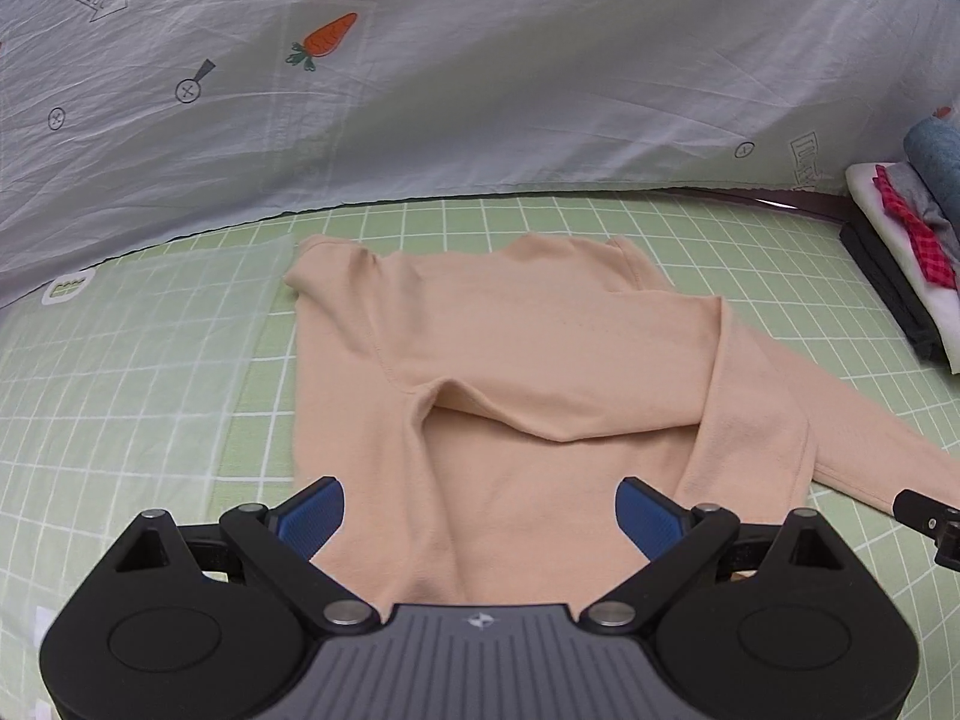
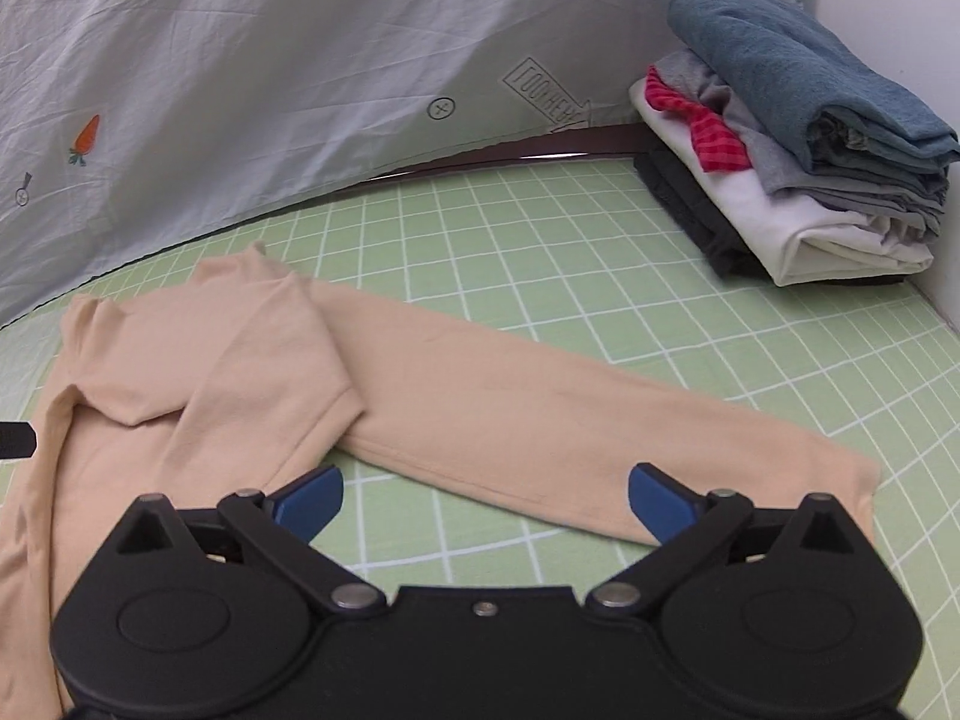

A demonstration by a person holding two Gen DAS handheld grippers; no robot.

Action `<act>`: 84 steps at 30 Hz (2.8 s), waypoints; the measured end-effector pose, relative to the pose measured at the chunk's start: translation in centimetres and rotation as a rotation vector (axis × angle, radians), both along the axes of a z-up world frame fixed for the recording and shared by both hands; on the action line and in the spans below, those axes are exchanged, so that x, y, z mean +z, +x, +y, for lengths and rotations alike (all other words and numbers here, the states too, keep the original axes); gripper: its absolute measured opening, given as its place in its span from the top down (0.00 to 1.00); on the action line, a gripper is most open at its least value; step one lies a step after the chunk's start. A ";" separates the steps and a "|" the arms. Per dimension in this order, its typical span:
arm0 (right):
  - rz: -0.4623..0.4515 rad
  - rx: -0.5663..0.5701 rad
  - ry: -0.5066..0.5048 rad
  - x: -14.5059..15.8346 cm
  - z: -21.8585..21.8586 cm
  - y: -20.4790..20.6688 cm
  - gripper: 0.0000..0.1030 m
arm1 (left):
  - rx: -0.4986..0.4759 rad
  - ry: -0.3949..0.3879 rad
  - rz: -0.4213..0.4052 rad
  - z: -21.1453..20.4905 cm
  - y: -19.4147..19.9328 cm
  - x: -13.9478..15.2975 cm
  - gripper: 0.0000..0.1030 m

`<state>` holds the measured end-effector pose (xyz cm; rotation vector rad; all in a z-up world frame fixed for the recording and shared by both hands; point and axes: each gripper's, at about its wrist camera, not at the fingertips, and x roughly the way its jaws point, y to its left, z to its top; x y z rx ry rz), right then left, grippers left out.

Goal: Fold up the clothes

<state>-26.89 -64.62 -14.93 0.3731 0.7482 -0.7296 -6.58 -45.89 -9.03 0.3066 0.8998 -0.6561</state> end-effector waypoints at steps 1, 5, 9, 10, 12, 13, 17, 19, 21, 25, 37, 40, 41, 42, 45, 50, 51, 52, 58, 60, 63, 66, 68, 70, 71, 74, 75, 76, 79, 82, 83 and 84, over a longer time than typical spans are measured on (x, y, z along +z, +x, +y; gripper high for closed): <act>0.004 -0.017 0.003 -0.3 -0.7 -0.2 0.00 | -0.026 -0.001 0.012 -0.9 -0.1 -0.2 0.06; 0.013 -0.071 0.043 -1.5 -3.0 -0.4 0.00 | -0.137 -0.004 0.063 -4.3 -0.4 -1.1 0.09; 0.046 -0.089 0.042 -2.4 -3.5 -0.9 0.00 | -0.252 0.042 0.085 -7.4 -0.6 -2.7 0.26; 0.058 -0.089 0.043 -2.6 -3.5 -1.0 0.00 | -0.271 0.059 0.095 -8.0 -0.5 -3.2 0.31; 0.071 -0.090 0.047 -2.9 -3.5 -0.9 0.00 | -0.303 0.071 0.124 -8.9 -0.5 -4.0 0.39; 0.078 -0.091 0.049 -3.1 -3.6 -0.9 0.00 | -0.318 0.068 0.138 -9.3 -0.5 -4.2 0.45; 0.099 -0.089 0.057 -3.4 -3.7 -0.4 0.00 | -0.309 0.029 0.207 -9.8 -0.1 -4.8 0.93; 0.102 -0.078 0.056 -3.3 -3.5 -0.3 0.00 | -0.272 -0.002 0.246 -9.3 0.3 -4.7 0.97; 0.102 -0.065 0.052 -3.1 -3.1 -0.2 0.00 | -0.243 -0.033 0.260 -8.4 0.4 -4.0 0.97; 0.108 -0.024 0.048 -2.8 -2.0 0.0 0.00 | -0.173 -0.108 0.294 -5.6 -0.2 -2.4 0.97; 0.158 0.142 -0.005 -2.1 4.6 -1.7 0.00 | -0.007 -0.285 0.349 3.6 -4.6 0.9 0.98; 0.163 0.169 -0.004 -1.9 6.1 -1.9 0.00 | 0.032 -0.307 0.358 5.7 -5.5 1.4 0.98; 0.165 0.176 -0.006 -1.9 6.6 -2.0 0.00 | 0.044 -0.315 0.365 6.4 -5.8 1.4 0.98; 0.168 0.182 -0.007 -1.9 7.1 -2.0 0.00 | 0.058 -0.320 0.373 7.1 -6.2 1.5 0.98; 0.173 0.201 -0.005 -1.9 8.6 -2.2 0.00 | 0.089 -0.324 0.386 9.1 -6.9 1.4 0.98; 0.190 0.239 0.001 -2.1 11.0 -2.5 0.00 | 0.134 -0.348 0.416 12.6 -7.7 1.2 0.98; 0.193 0.243 0.003 -2.1 11.5 -2.5 0.00 | 0.142 -0.353 0.422 13.2 -7.8 1.1 0.98; 0.196 0.247 0.003 -2.1 11.9 -2.5 0.00 | 0.150 -0.357 0.428 13.8 -7.8 1.0 0.98; 0.210 0.255 -0.001 -2.1 14.0 -2.7 0.00 | 0.200 -0.358 0.468 16.9 -7.9 -0.1 0.98; 0.216 0.256 -0.001 -2.1 14.5 -2.8 0.00 | 0.212 -0.351 0.474 17.6 -7.8 -0.5 0.98; 0.225 0.256 -0.001 -2.2 15.2 -2.9 0.00 | 0.229 -0.337 0.481 18.7 -7.8 -1.1 0.98; 0.234 0.254 0.003 -2.4 15.5 -3.0 0.00 | 0.247 -0.321 0.486 19.2 -7.5 -1.6 0.97; 0.237 0.253 0.005 -2.5 15.8 -3.0 0.00 | 0.260 -0.305 0.489 19.2 -7.2 -2.1 0.97; 0.242 0.254 0.007 -2.6 16.0 -3.0 0.00 | 0.268 -0.266 0.488 19.2 -7.0 -2.9 0.97; 0.245 0.254 0.008 -2.7 16.1 -3.0 0.00 | 0.271 -0.244 0.488 19.2 -6.9 -3.4 0.96; 0.249 0.255 0.013 -2.7 16.3 -3.0 0.00 | 0.256 -0.202 0.485 19.1 -6.8 -4.2 0.95; 0.250 0.255 0.014 -2.8 16.4 -3.0 0.00 | 0.248 -0.196 0.481 19.1 -6.8 -4.2 0.94; 0.249 0.254 0.015 -2.8 16.5 -2.9 0.00 | 0.240 -0.191 0.477 19.1 -6.8 -4.3 0.94; 0.246 0.243 0.017 -2.7 16.3 -2.7 0.00 | 0.214 -0.175 0.468 18.9 -6.7 -4.3 0.89; 0.239 0.234 0.018 -2.6 16.2 -2.3 0.00 | 0.188 -0.148 0.429 18.5 -6.7 -3.5 0.72; 0.237 0.234 0.022 -2.7 16.1 -2.2 0.00 | 0.179 -0.138 0.415 18.3 -6.8 -3.2 0.65; 0.235 0.235 0.027 -2.7 16.1 -2.1 0.00 | 0.170 -0.129 0.400 18.2 -6.8 -2.9 0.61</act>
